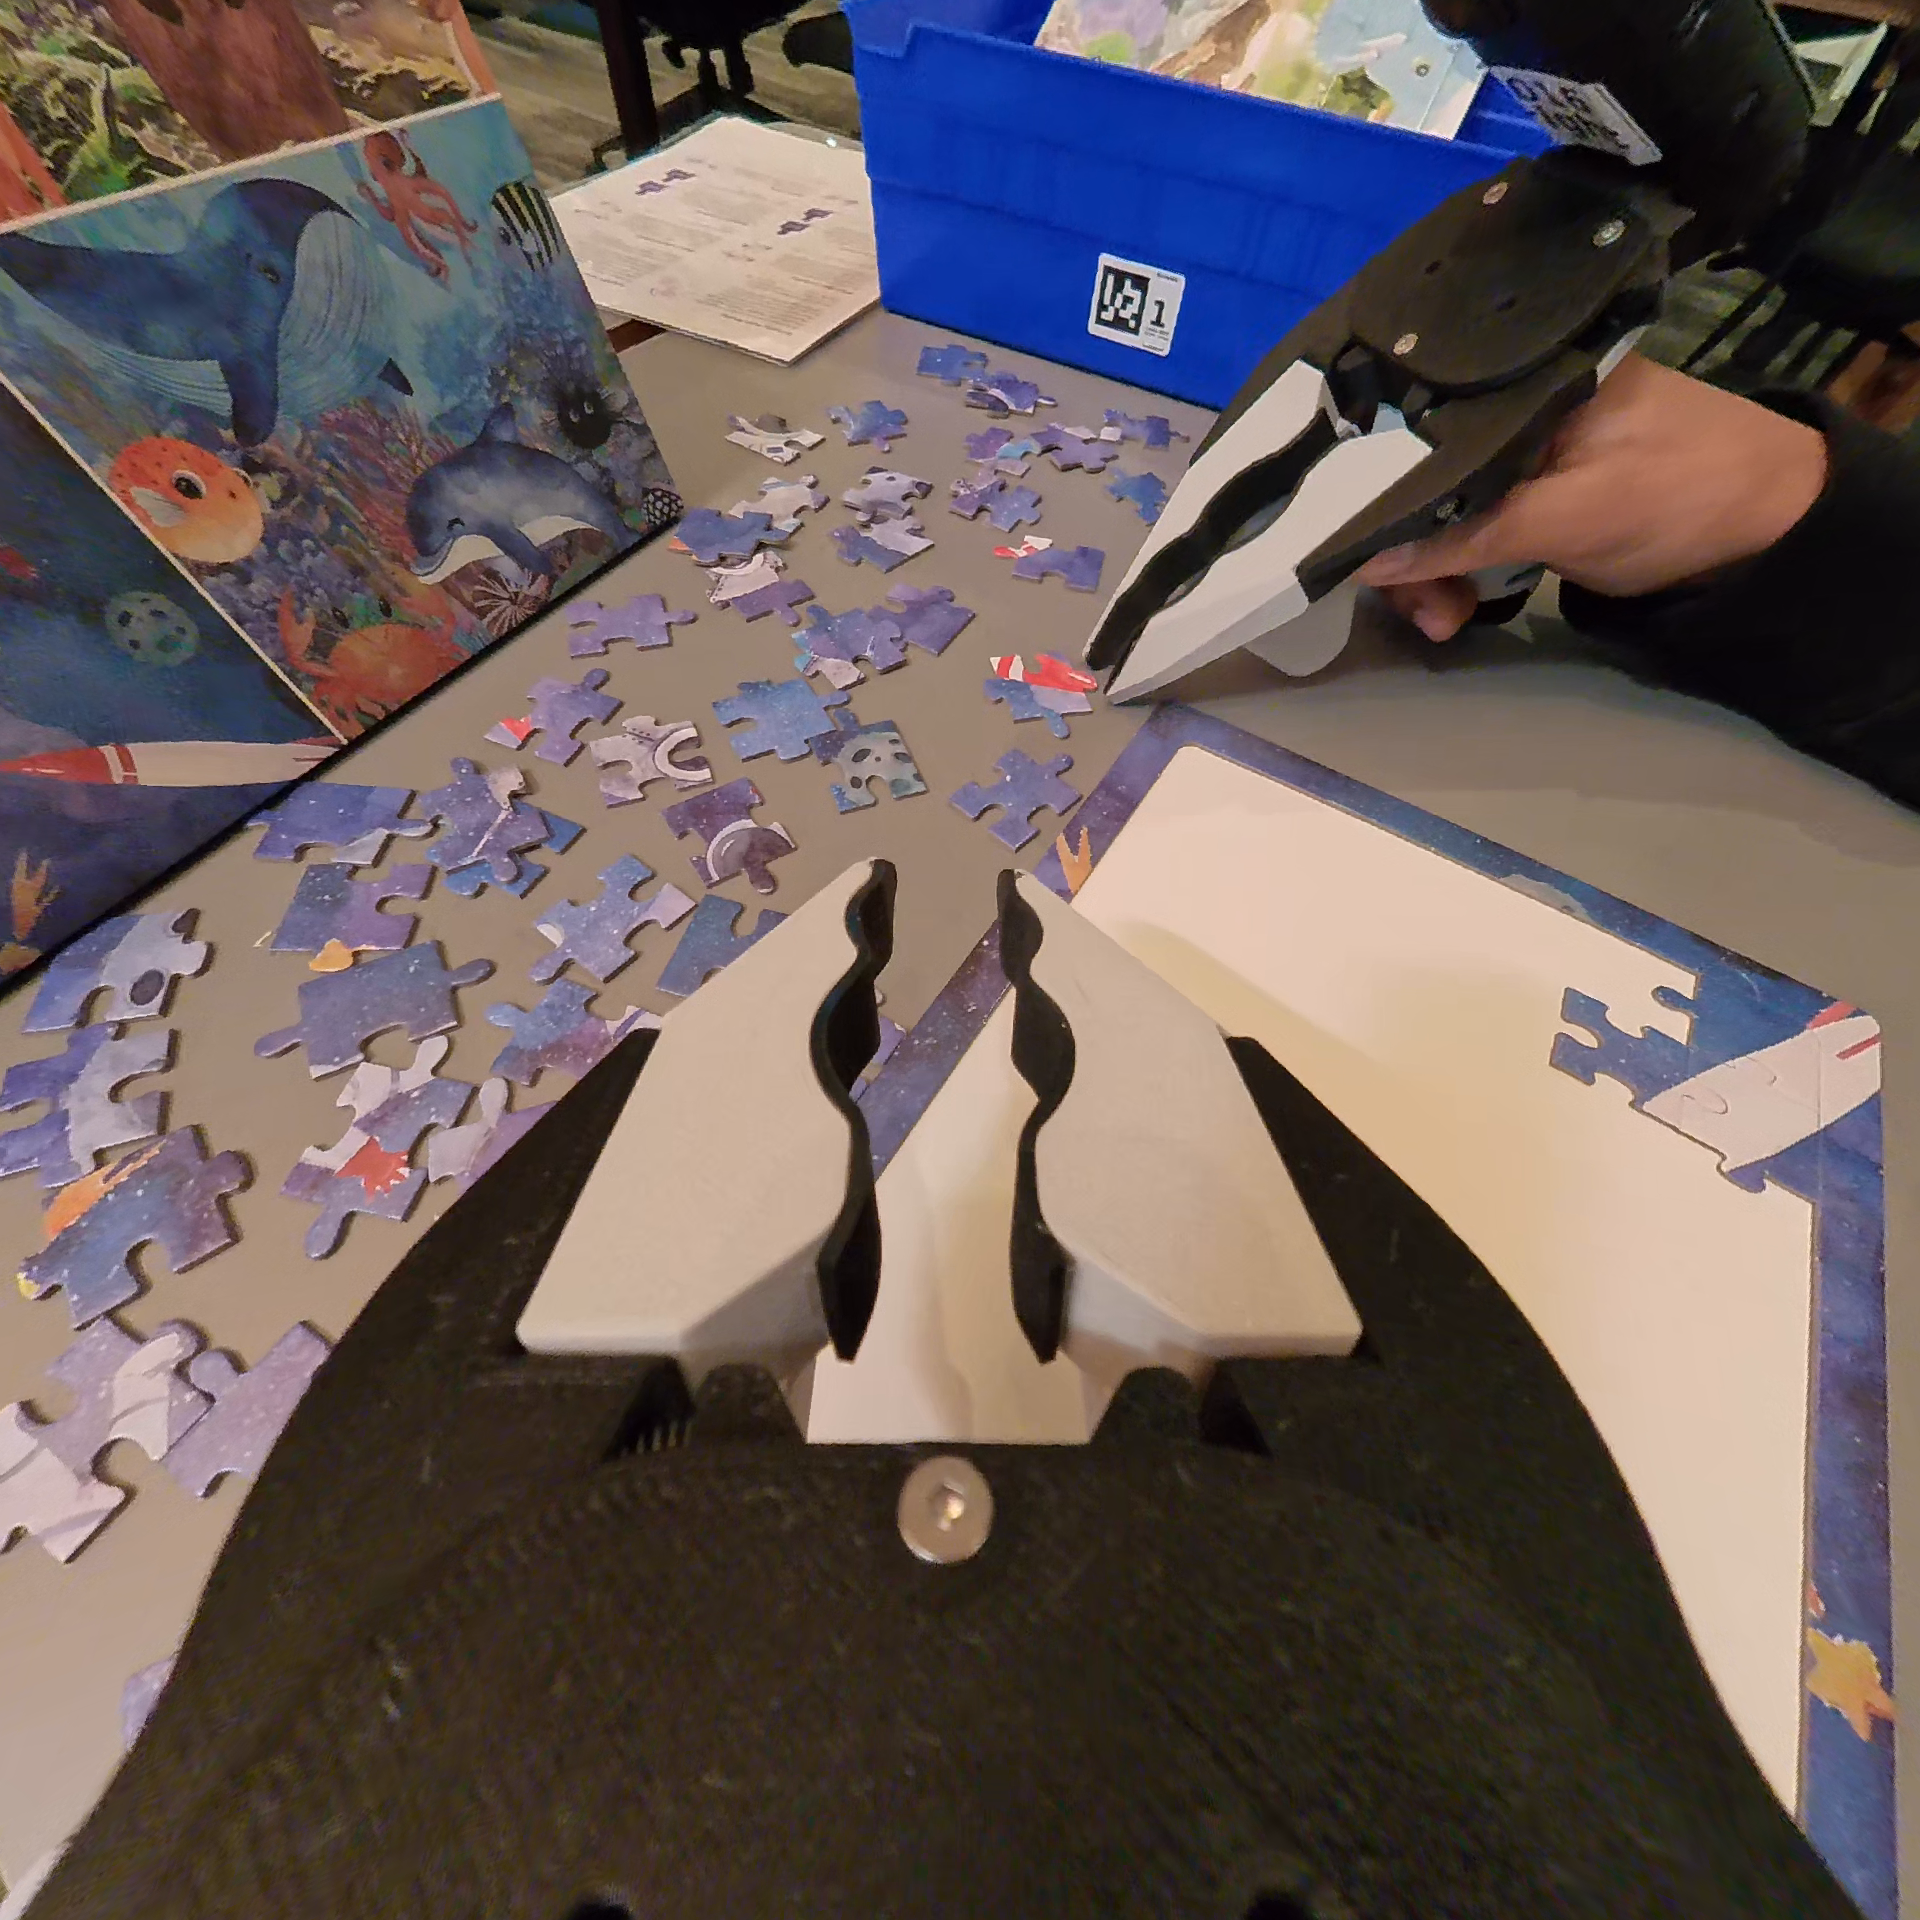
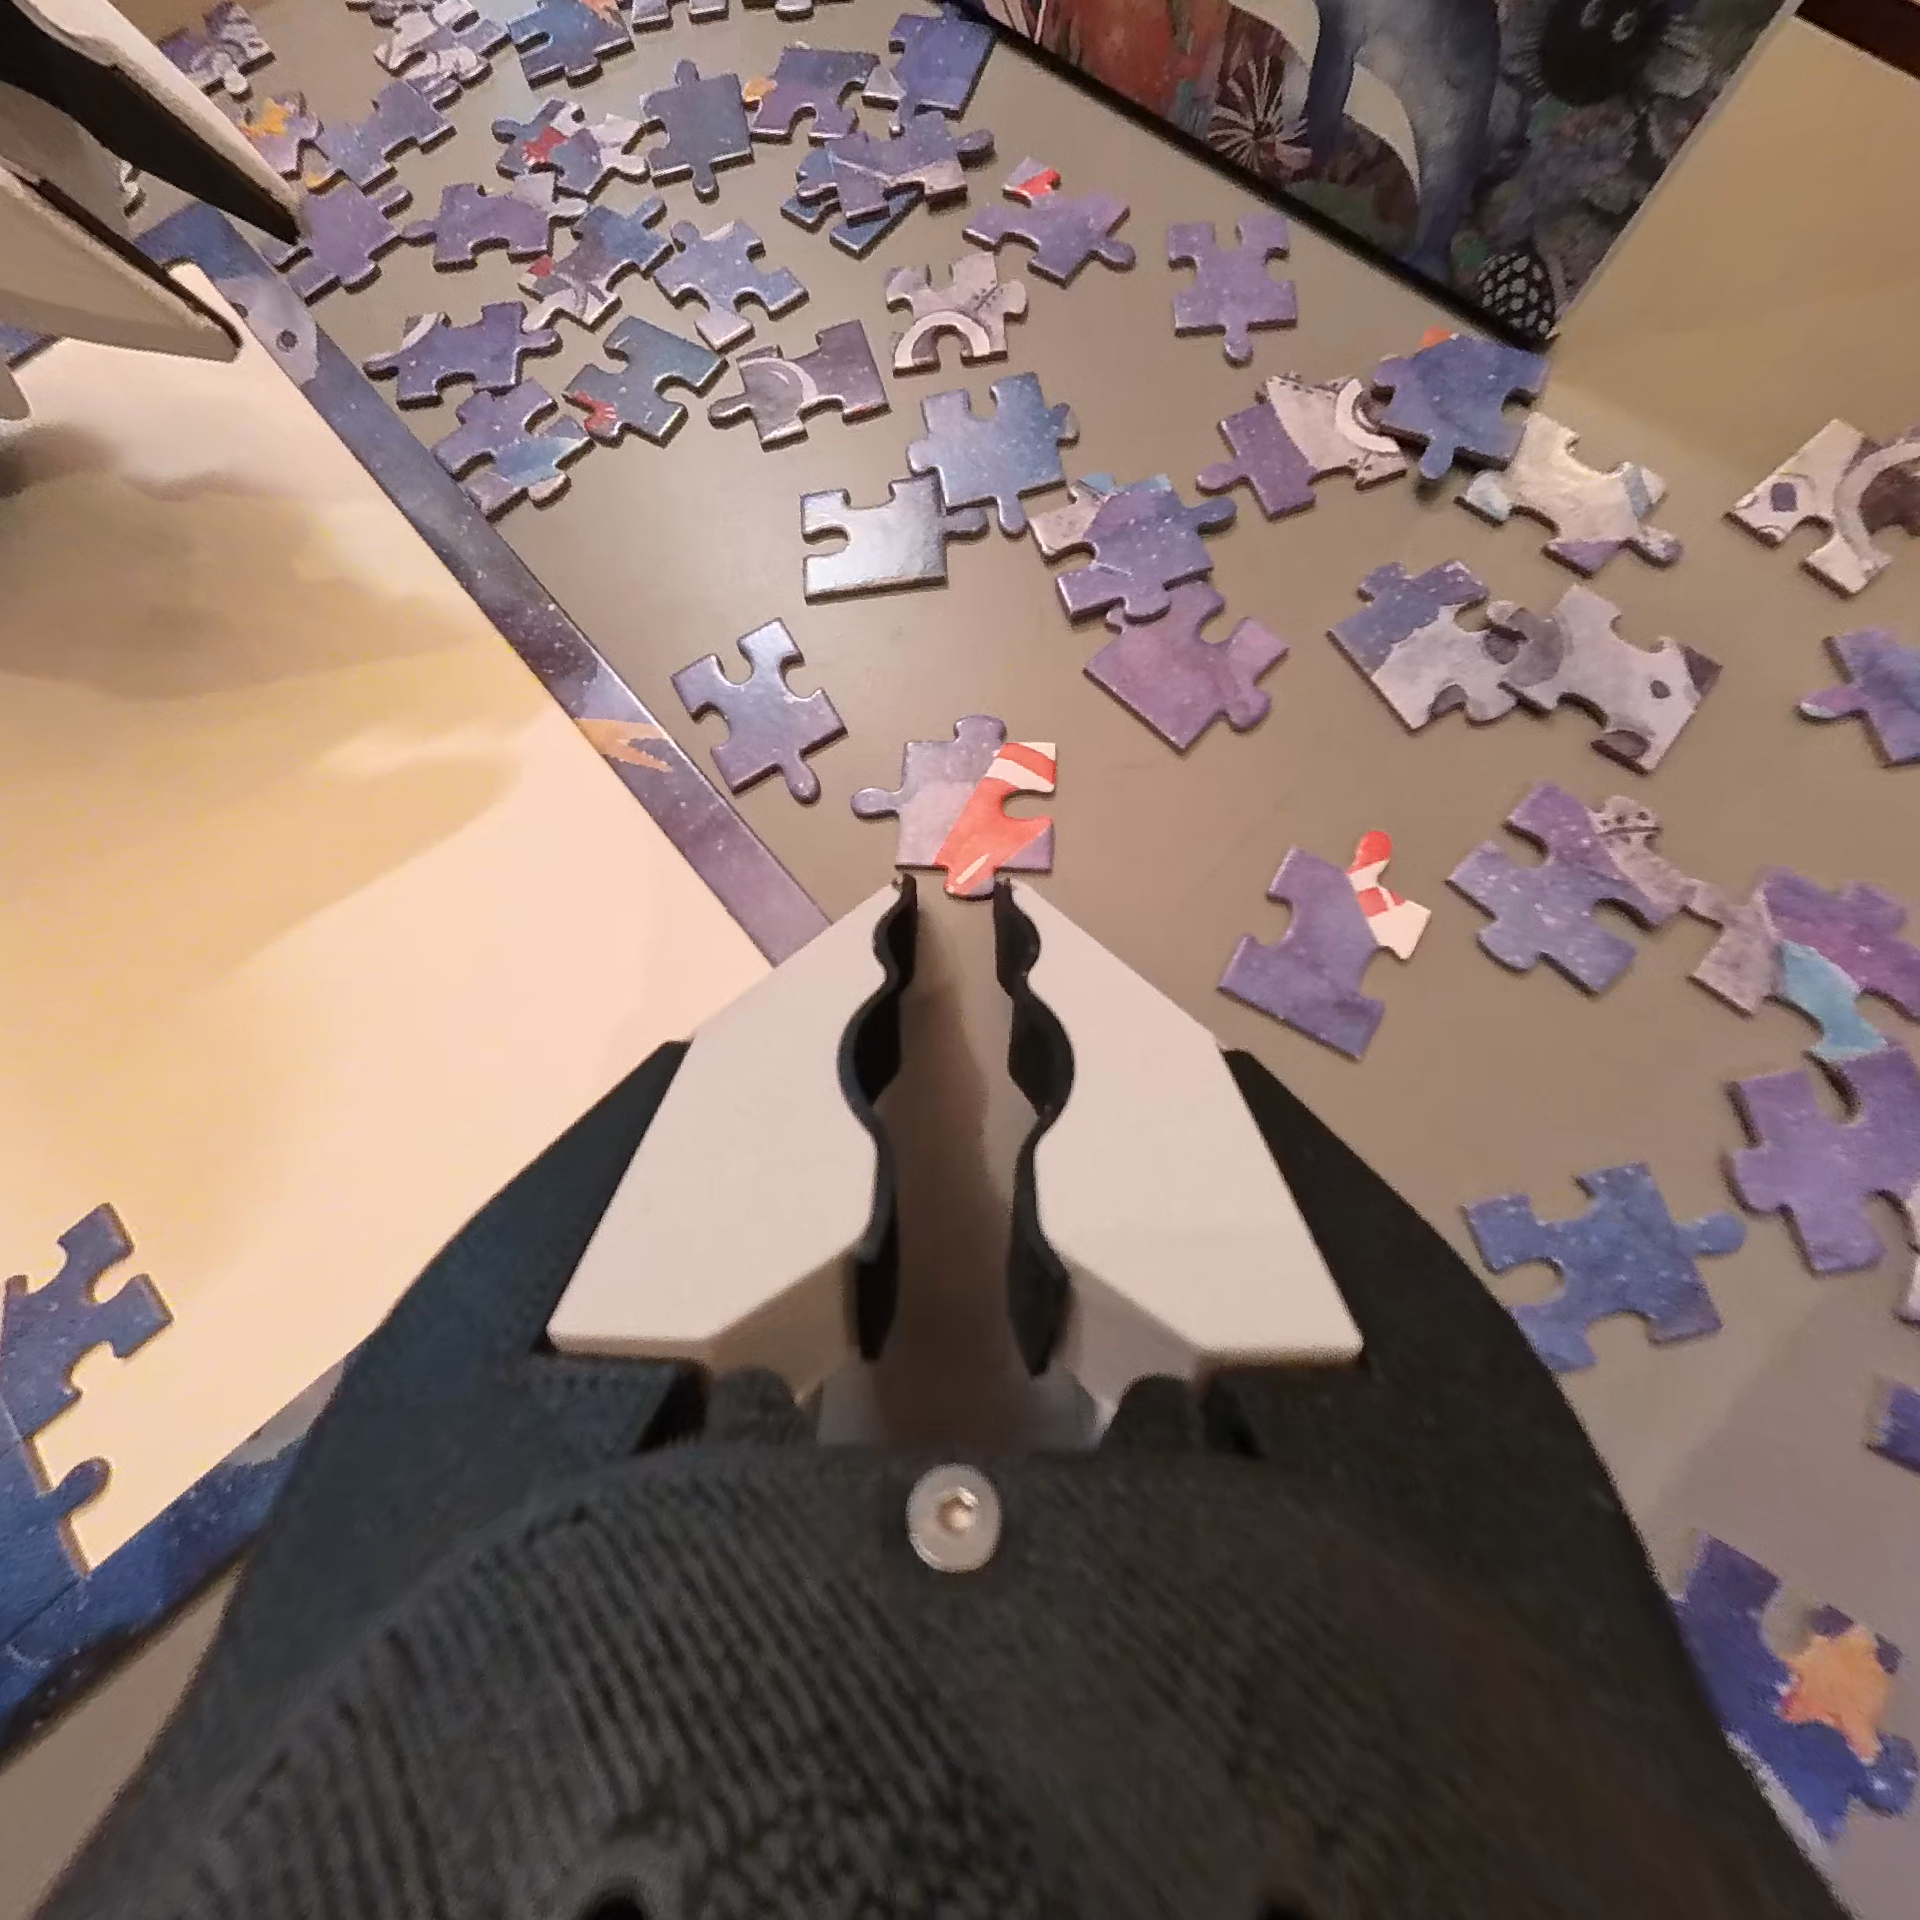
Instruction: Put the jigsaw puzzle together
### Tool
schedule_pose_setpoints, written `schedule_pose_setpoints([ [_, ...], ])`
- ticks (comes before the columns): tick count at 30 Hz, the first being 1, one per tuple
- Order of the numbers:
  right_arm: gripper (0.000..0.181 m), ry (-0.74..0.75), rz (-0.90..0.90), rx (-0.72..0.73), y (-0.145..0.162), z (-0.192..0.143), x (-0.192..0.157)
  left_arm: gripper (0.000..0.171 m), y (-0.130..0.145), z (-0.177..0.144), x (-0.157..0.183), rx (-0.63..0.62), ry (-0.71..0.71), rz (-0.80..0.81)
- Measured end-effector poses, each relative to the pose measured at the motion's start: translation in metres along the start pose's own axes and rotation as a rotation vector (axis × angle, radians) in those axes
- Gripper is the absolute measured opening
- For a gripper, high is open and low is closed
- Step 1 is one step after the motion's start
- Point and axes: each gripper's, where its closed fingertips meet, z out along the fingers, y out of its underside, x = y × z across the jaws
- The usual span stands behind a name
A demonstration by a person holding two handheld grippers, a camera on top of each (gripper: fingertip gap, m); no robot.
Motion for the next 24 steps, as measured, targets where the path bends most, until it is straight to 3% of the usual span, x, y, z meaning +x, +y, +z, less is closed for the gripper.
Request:
schedule_pose_setpoints([
  [4,0.0,0.023,-0.006,-0.01,0.0,0.002,0.001,0.019,0.001,0.001,0.001,-0.004,0.0,0.006],
  [10,0.0,-0.042,0.008,0.007,-0.008,0.012,-0.016,0.019,0.0,0.001,0.001,-0.002,0.001,0.001],
  [15,0.009,-0.092,-0.02,0.044,-0.022,0.019,-0.033,0.019,0.001,0.002,0.003,-0.009,0.006,0.007],
  [24,0.024,0.001,-0.034,0.079,-0.024,0.011,-0.009,0.019,0.0,0.001,0.002,-0.003,0.005,0.005],
])
